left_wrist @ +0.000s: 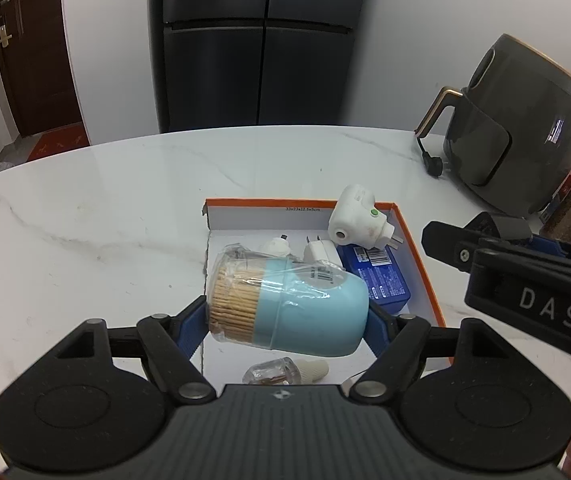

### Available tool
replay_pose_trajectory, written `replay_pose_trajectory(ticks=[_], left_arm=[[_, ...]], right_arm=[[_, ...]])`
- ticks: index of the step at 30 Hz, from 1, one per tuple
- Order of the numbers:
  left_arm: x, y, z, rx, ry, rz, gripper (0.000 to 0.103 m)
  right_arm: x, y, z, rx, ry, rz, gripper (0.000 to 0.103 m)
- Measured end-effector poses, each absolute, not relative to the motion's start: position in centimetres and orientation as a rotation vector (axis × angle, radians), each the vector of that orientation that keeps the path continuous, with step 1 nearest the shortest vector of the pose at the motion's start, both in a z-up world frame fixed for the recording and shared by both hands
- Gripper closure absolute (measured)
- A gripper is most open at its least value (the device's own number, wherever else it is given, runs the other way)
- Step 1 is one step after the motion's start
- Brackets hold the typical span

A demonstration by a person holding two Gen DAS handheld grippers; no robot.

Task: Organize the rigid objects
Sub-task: 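Lower the toothpick jar and black charger into the tray box with both tools, then open the left tool to release the jar while the right releases the charger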

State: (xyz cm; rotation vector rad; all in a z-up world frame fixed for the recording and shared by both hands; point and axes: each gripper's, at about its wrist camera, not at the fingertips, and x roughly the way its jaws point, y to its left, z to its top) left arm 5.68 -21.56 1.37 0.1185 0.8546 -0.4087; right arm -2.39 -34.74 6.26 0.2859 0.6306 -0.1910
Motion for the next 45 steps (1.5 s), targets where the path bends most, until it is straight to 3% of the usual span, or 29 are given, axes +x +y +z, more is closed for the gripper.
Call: replay_pose_trajectory(ticks=[45], left_arm=[[8.6, -25.1, -1.8, 0.154, 0.927, -0.437, 0.025]], right_arm=[[2.4, -37.3, 2.2, 0.293, 0.724, -0.206, 0.030]])
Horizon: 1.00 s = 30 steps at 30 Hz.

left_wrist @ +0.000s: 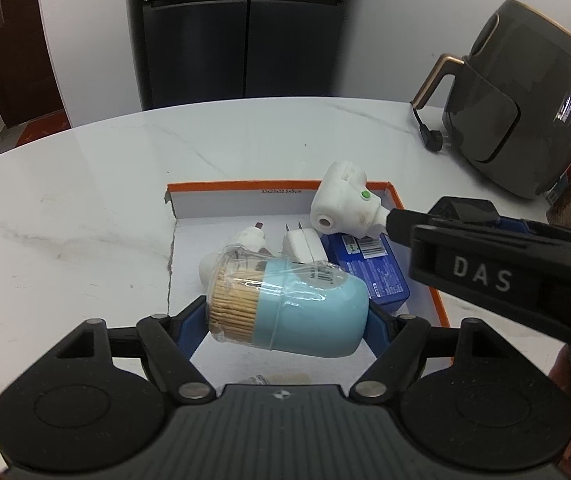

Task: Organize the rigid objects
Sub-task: 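Open the left tool to release the jar while the right releases the charger, then raise both open tools away from the tray box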

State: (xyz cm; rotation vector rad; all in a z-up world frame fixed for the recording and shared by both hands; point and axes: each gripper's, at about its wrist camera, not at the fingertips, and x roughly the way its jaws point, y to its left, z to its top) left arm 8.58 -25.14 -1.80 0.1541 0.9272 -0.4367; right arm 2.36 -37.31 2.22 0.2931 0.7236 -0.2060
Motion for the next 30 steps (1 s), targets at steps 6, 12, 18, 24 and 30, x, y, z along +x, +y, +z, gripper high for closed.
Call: replay_pose_trajectory(ticks=[6, 12, 18, 24, 30], left_arm=[[8.9, -25.5, -2.3, 0.164, 0.952, -0.454, 0.024], [8.8, -25.7, -2.2, 0.152, 0.955, -0.494, 0.016], [8.2, -25.8, -1.6, 0.163, 0.944, -0.499, 0.012], [6.7, -24.4, 0.4, 0.154, 0.913, -0.457, 0.007], [3.1, -22.1, 3.1, 0.134, 0.875, -0.414, 0.000]], right_arm=[[2.3, -37.8, 2.0, 0.308, 0.723, -0.207, 0.029], [0.5, -38.6, 3.1, 0.316, 0.686, -0.244, 0.029], [-2.1, -39.1, 4.1, 0.334, 0.664, -0.277, 0.028], [-5.4, -38.9, 5.2, 0.350, 0.649, -0.292, 0.026], [-9.1, -37.8, 6.0, 0.346, 0.643, -0.294, 0.023]])
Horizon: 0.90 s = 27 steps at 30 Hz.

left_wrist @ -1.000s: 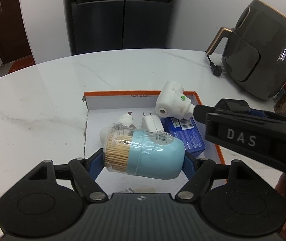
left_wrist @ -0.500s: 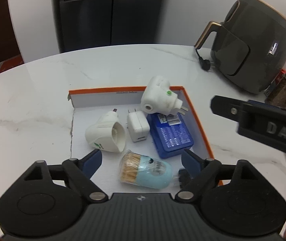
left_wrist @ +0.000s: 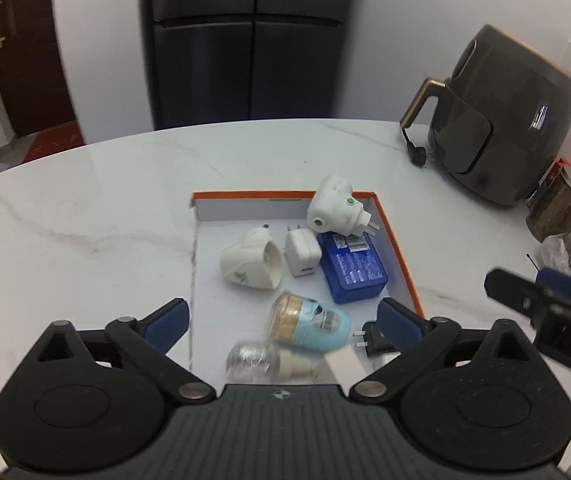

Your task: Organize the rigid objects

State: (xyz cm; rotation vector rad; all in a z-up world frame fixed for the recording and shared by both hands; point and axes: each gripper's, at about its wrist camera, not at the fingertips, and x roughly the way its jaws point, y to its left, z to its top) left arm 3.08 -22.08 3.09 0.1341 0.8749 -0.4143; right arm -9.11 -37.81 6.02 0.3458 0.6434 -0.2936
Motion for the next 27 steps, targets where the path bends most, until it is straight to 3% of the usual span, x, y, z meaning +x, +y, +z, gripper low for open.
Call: replay_pose_trajectory(ticks=[10, 27], left_arm=[[-3.7, -18.6, 3.1, 0.129, 0.906, -0.336, 0.000], [-6.7, -18.5, 2.0, 0.167, 0.935, -0.322, 0.000]], right_arm=[[-15.6, -34.7, 5.1, 0.311, 0.706, -0.247, 0.020], [-19.1, -32.3, 3.6, 0.300, 0.774, -0.191, 0.020]])
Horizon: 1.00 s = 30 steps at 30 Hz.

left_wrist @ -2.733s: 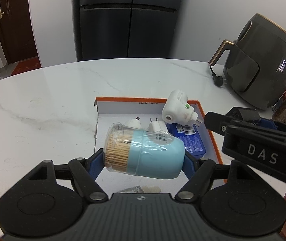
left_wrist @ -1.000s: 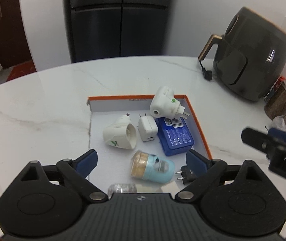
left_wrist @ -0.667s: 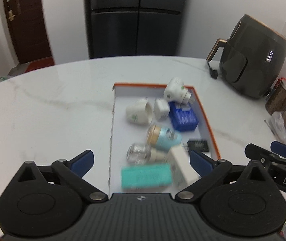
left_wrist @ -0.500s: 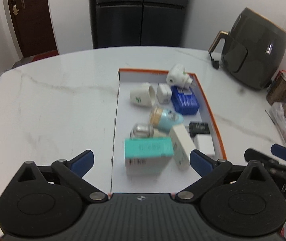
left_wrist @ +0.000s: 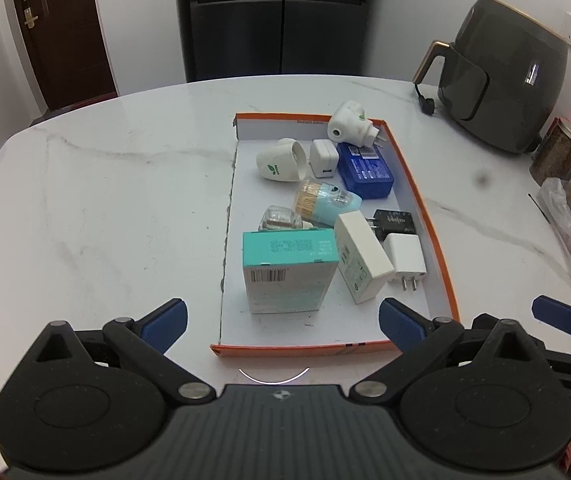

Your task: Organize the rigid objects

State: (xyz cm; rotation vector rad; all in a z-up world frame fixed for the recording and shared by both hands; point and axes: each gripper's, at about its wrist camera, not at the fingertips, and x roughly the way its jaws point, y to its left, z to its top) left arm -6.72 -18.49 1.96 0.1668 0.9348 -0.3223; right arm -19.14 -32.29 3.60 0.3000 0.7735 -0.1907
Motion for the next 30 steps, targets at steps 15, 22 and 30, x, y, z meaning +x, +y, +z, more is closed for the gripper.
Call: replay_pose_trajectory(ticks=[15, 22, 30], left_arm=[[-6.9, -19.1, 1.2, 0.185, 0.961, -0.329, 0.000], [-6.6, -19.3, 0.9, 0.194, 0.969, -0.329, 0.000], [-6.4, -19.2, 0.6, 0.185, 0.982, -0.325, 0.000]], right_arm=[[-19.4, -32.4, 3.1, 0.309, 0.794, -0.180, 0.020], [-19.0, -32.6, 2.9, 0.313, 0.798, -0.178, 0.020], [-18.7, -32.7, 2.7, 0.316, 0.812, -0.174, 0.020]])
